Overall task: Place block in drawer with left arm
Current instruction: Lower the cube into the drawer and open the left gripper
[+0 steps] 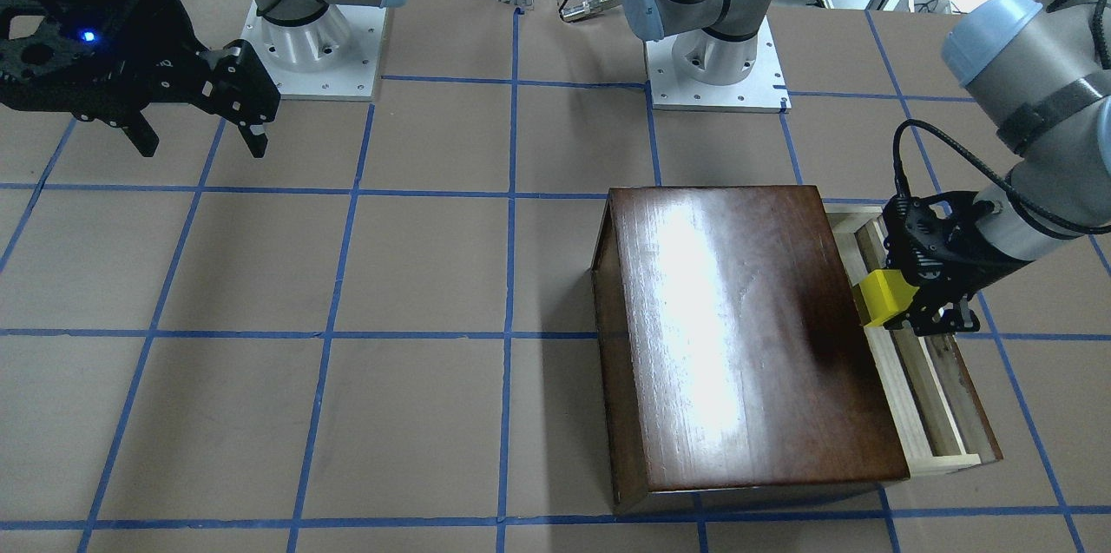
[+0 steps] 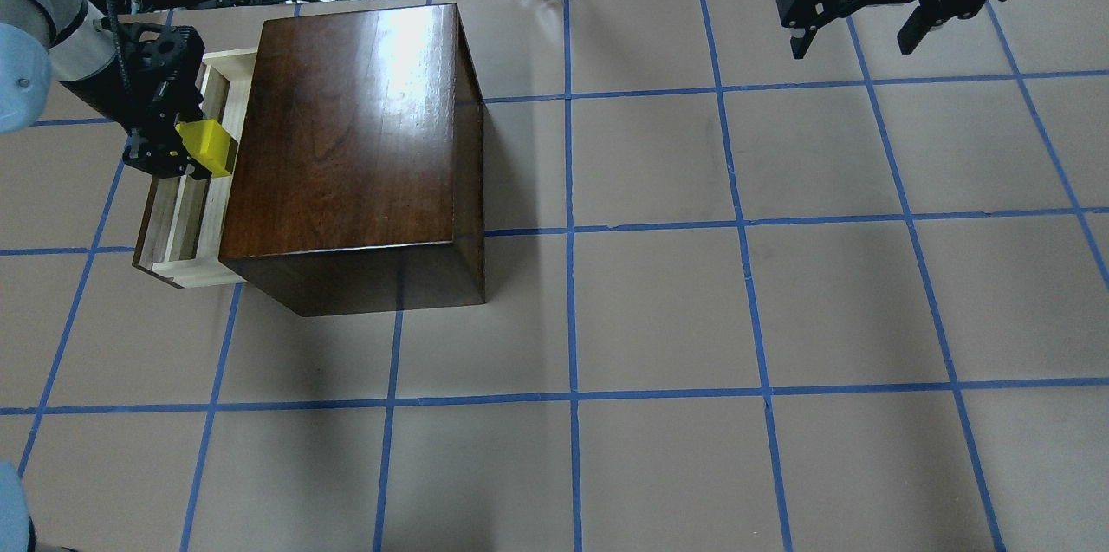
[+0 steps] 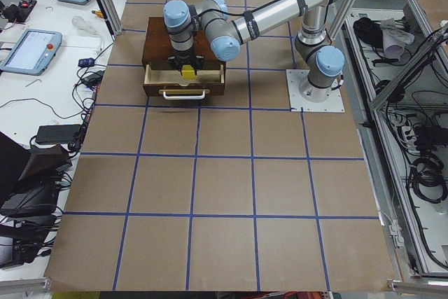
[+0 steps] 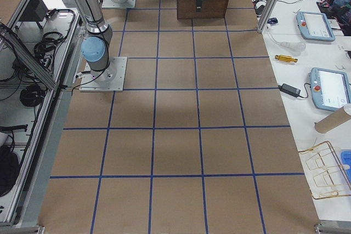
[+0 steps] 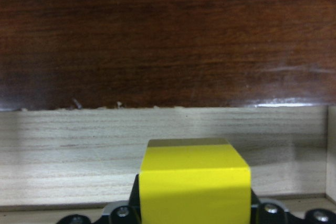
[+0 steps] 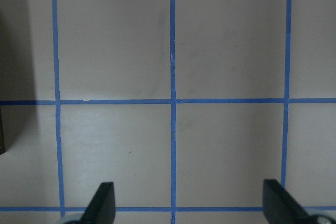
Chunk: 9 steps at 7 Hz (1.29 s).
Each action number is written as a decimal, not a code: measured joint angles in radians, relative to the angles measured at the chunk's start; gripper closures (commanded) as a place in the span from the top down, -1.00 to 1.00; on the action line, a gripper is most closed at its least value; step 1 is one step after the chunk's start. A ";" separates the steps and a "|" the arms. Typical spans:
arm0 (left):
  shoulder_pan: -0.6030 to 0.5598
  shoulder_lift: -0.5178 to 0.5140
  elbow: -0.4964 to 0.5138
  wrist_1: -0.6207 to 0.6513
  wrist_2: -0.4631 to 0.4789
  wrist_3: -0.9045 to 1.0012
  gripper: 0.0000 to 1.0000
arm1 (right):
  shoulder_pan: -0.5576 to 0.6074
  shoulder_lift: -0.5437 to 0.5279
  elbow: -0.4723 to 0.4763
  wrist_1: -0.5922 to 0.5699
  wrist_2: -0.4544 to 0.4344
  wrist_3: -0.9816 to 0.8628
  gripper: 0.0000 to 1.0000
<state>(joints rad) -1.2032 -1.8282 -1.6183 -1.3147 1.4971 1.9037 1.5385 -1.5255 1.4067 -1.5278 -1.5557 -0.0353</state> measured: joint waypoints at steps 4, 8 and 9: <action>0.005 -0.018 -0.006 0.032 0.000 -0.002 0.62 | 0.000 0.000 0.000 0.000 -0.001 0.000 1.00; 0.007 -0.018 -0.020 0.051 0.000 -0.011 0.66 | 0.000 0.000 0.000 0.000 0.000 0.000 1.00; 0.006 -0.008 -0.013 0.051 -0.004 -0.017 0.66 | 0.000 0.000 0.000 0.000 -0.001 0.000 1.00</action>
<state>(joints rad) -1.1975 -1.8357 -1.6316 -1.2638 1.4935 1.8870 1.5381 -1.5258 1.4067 -1.5278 -1.5565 -0.0353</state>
